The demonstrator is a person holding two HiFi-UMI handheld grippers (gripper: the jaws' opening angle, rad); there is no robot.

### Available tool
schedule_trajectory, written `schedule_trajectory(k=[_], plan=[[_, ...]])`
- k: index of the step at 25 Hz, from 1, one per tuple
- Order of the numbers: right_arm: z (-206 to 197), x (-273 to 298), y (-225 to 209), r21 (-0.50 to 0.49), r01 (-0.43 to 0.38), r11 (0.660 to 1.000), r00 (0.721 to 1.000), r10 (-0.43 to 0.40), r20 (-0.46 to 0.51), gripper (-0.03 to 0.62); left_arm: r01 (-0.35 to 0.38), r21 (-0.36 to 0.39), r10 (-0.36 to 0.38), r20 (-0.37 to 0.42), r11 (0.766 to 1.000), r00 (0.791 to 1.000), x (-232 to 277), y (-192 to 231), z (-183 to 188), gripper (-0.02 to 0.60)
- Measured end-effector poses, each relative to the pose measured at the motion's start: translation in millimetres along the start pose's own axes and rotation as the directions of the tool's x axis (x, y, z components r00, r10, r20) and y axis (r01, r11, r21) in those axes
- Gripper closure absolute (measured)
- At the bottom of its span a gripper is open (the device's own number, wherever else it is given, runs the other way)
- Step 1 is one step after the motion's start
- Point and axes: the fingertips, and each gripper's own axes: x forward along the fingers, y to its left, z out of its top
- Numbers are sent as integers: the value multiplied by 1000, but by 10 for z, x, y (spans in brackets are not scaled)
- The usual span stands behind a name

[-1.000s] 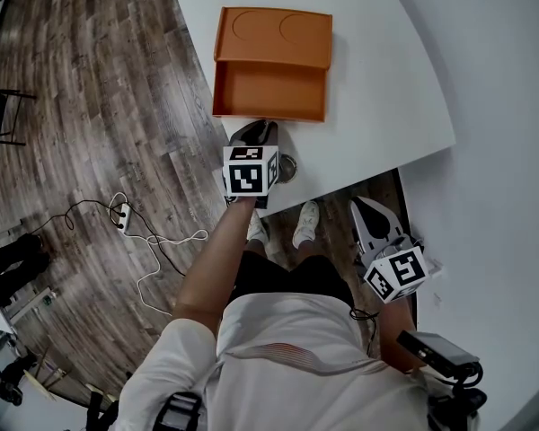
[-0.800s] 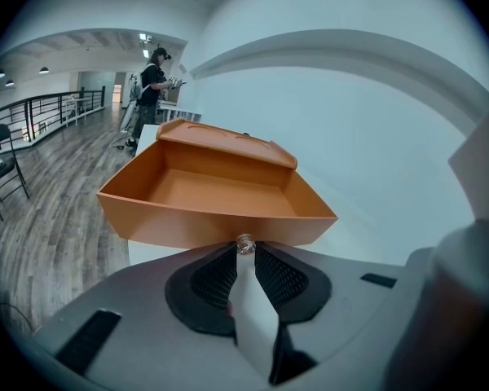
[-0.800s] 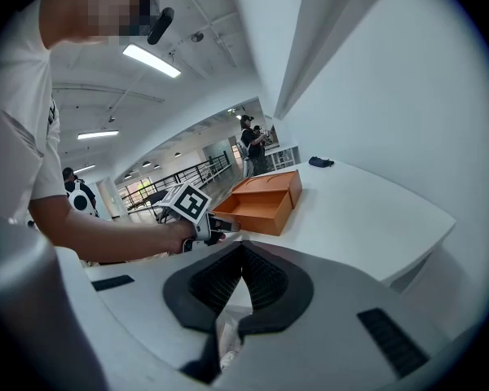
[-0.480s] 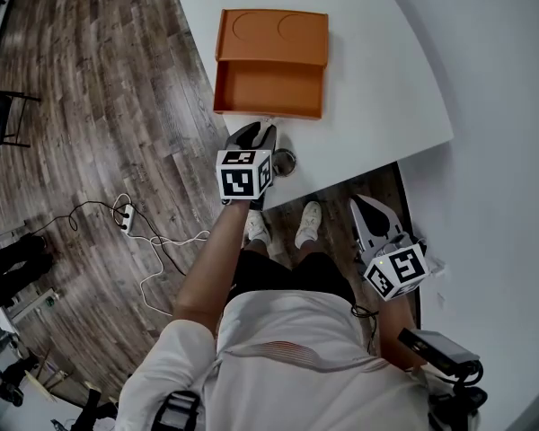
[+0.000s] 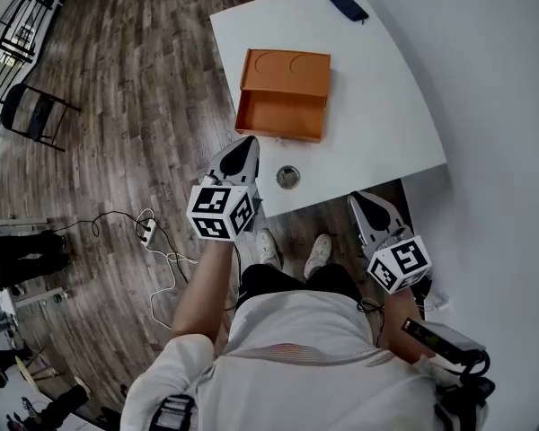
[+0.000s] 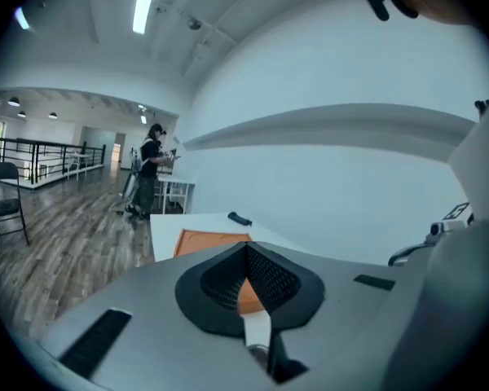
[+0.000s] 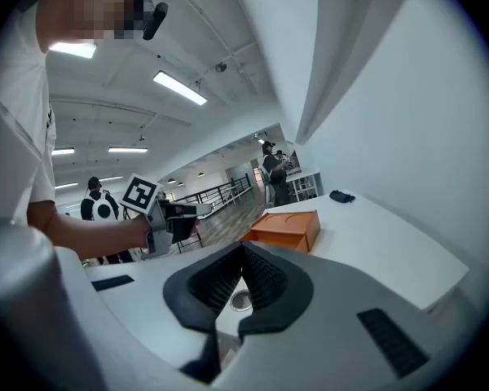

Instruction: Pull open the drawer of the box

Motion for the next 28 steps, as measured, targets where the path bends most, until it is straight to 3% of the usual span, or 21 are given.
schedule_trajectory(k=[3,6,10,17,22,28], plan=[[207,-101,35,-26,-35,999,999,35,30,591,-31,9,30,110,999,993,-400,-212,439,571],[397,-170,56,-46,-45,998,997,48,65,591,-4,8,2,192,1000,981,-738,-462,738,571],[502,-240,228,-62,-55,997,994,60,94,591,36,67,-49,215,997,975,-1055,-686,913,571],[675,-326,661,-128,-22,991,990,40,138,591,12,43,-23,281,999,959,-1680,-541,904,571],[865,-368,1056,-168,56,984,980,-22,198,591,40,24,-45,303,999,952,-2125,-244,961,571],[876,-484,1520,-172,151,973,967,-109,230,591,79,63,-94,283,995,954,-2562,1,856,571]])
